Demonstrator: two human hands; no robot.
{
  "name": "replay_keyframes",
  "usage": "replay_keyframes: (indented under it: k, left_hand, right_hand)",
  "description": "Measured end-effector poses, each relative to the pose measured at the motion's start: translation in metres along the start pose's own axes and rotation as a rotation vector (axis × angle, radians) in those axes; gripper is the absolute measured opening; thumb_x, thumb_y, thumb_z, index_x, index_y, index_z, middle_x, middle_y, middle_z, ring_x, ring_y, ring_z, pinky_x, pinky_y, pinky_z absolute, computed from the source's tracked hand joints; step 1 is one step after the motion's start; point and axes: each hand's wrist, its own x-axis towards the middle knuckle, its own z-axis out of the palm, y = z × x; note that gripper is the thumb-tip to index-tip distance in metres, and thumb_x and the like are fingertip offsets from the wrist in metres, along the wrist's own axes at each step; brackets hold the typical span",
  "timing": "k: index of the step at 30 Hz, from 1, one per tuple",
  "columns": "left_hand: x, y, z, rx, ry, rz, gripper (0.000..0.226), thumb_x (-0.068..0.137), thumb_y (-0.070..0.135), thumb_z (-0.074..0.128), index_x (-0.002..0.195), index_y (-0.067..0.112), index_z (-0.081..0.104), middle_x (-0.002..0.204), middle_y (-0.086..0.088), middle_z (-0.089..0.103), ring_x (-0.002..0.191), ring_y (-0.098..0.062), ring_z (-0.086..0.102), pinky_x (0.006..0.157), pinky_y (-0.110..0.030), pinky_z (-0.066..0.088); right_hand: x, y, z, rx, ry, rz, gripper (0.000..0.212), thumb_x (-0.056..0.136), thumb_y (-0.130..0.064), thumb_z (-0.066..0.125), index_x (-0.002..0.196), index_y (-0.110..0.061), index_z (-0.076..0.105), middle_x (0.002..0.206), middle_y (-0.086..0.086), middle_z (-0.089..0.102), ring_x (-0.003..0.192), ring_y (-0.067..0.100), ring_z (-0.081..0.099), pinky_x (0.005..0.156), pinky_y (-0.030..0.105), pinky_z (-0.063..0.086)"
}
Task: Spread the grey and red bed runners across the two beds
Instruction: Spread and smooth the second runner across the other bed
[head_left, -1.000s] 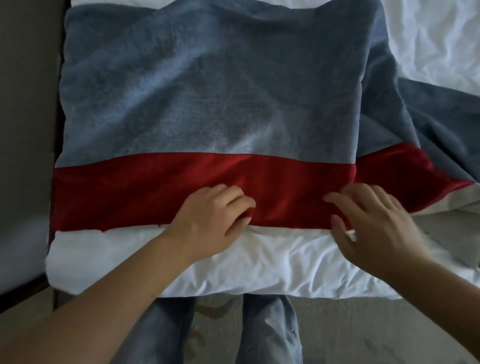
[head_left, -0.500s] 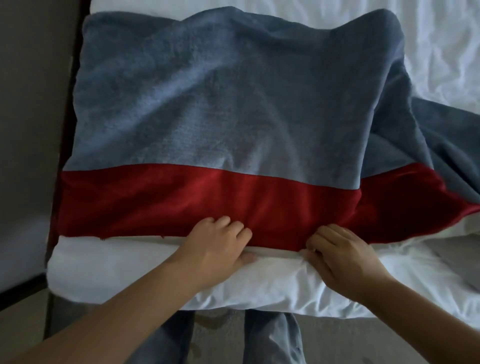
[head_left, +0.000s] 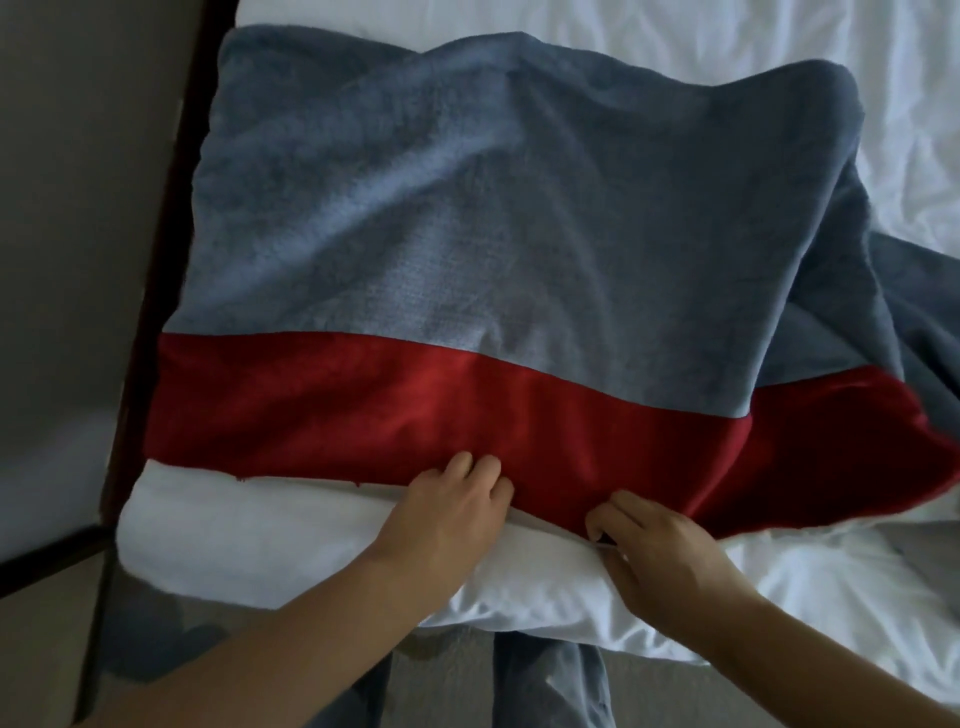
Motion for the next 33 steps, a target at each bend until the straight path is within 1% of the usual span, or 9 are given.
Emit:
replay_keyframes:
  k: [3, 6, 10, 12, 15, 19, 24, 29, 33]
  left_hand:
    - [-0.007, -0.002, 0.002, -0.077, 0.114, 0.023, 0.043, 0.092, 0.023, 0.058, 0.131, 0.020, 0.042, 0.108, 0.002, 0.059, 0.092, -0.017, 0.058, 0.065, -0.029, 0.047]
    - [0.002, -0.013, -0.009, -0.131, 0.418, 0.057, 0.040, 0.100, 0.039, 0.045, 0.135, 0.020, 0.050, 0.098, 0.002, 0.061, 0.084, -0.018, 0.055, 0.073, -0.034, 0.050]
    - [0.042, -0.045, -0.044, -0.123, 0.621, -0.001, 0.056, 0.097, 0.047, 0.049, 0.149, 0.027, 0.045, 0.137, -0.010, 0.053, 0.118, -0.033, 0.050, 0.098, -0.049, 0.042]
    - [0.067, -0.063, -0.064, -0.087, 0.625, -0.056, 0.065, 0.094, 0.054, 0.047, 0.155, 0.036, 0.034, 0.158, -0.010, 0.037, 0.143, -0.037, 0.033, 0.114, -0.058, 0.027]
    - [0.100, -0.090, -0.086, -0.035, 0.620, -0.157, 0.069, 0.094, 0.064, 0.039, 0.157, 0.042, 0.023, 0.169, -0.004, 0.014, 0.155, -0.036, 0.006, 0.120, -0.066, 0.008]
    - [0.129, -0.117, -0.095, 0.038, 0.545, -0.256, 0.069, 0.095, 0.074, 0.025, 0.158, 0.044, 0.018, 0.170, 0.000, 0.006, 0.155, -0.037, 0.000, 0.119, -0.069, 0.004]
    - [0.141, -0.135, -0.087, 0.030, 0.463, -0.298, 0.064, 0.100, 0.068, 0.020, 0.158, 0.046, 0.009, 0.170, 0.003, 0.000, 0.155, -0.037, -0.002, 0.119, -0.069, 0.004]
    - [0.152, -0.150, -0.112, 0.031, 0.656, -0.275, 0.050, 0.105, 0.049, 0.030, 0.153, 0.037, 0.036, 0.160, -0.004, 0.034, 0.139, -0.037, 0.037, 0.102, -0.056, 0.038]
    - [0.183, -0.181, -0.164, -0.039, 0.805, -0.316, 0.045, 0.104, 0.024, 0.032, 0.146, 0.027, 0.046, 0.149, -0.003, 0.045, 0.127, -0.032, 0.048, 0.098, -0.047, 0.036]
  right_hand:
    - [0.007, 0.001, -0.005, 0.024, -0.085, 0.031, 0.020, 0.068, -0.016, 0.068, 0.086, -0.025, 0.064, 0.081, -0.011, 0.056, 0.066, 0.012, 0.059, 0.056, 0.026, 0.049]
    - [0.036, 0.006, -0.018, -0.010, 0.038, -0.065, 0.021, 0.082, -0.026, 0.060, 0.100, -0.022, 0.069, 0.102, -0.004, 0.060, 0.089, 0.016, 0.059, 0.074, 0.032, 0.053]
    - [0.103, 0.007, -0.036, -0.207, 0.259, -0.080, 0.045, 0.092, -0.039, 0.057, 0.131, -0.015, 0.061, 0.144, 0.013, 0.048, 0.131, 0.035, 0.046, 0.105, 0.047, 0.043]
    - [0.139, 0.006, -0.045, -0.257, 0.309, -0.027, 0.051, 0.094, -0.042, 0.053, 0.138, -0.016, 0.055, 0.154, 0.014, 0.039, 0.141, 0.037, 0.036, 0.113, 0.051, 0.033]
    - [0.186, 0.003, -0.059, -0.313, 0.339, 0.092, 0.059, 0.099, -0.047, 0.043, 0.152, -0.023, 0.040, 0.166, 0.013, 0.018, 0.153, 0.035, 0.014, 0.123, 0.051, 0.014]
    - [0.219, 0.011, -0.065, -0.373, 0.302, 0.218, 0.066, 0.099, -0.054, 0.032, 0.159, -0.030, 0.023, 0.169, 0.012, 0.001, 0.156, 0.033, -0.003, 0.125, 0.053, 0.006]
    - [0.228, 0.026, -0.067, -0.289, 0.230, 0.233, 0.068, 0.102, -0.064, 0.021, 0.161, -0.034, 0.008, 0.170, 0.007, 0.004, 0.156, 0.027, 0.000, 0.126, 0.048, 0.006]
    - [0.253, 0.027, -0.097, -0.196, 0.392, 0.252, 0.058, 0.106, -0.044, 0.032, 0.159, -0.020, 0.025, 0.159, 0.007, 0.031, 0.142, 0.031, 0.030, 0.113, 0.050, 0.032]
    - [0.295, 0.026, -0.141, -0.166, 0.500, 0.240, 0.054, 0.107, -0.032, 0.032, 0.160, -0.024, 0.021, 0.166, 0.002, 0.017, 0.140, 0.032, 0.031, 0.110, 0.047, 0.035]
